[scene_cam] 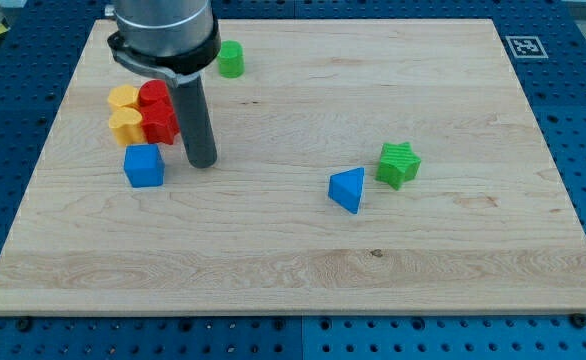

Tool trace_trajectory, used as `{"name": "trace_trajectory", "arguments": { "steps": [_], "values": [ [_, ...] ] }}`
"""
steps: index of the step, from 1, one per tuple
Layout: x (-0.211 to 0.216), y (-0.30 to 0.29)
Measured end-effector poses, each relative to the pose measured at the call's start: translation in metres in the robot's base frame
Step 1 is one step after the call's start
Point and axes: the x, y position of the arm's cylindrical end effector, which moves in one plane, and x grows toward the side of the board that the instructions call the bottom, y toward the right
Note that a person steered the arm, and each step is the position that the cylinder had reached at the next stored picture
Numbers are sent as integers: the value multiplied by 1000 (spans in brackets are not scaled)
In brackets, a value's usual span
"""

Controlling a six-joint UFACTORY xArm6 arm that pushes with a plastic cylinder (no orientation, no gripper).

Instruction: Push the blue cube slightly right

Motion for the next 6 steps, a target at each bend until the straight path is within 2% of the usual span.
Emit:
{"name": "trace_trajectory", "arguments": {
  "steps": [2, 3, 4, 6],
  "values": [
    [6, 2],
    [51, 2],
    [71, -31],
    [16, -150]
  ]
}}
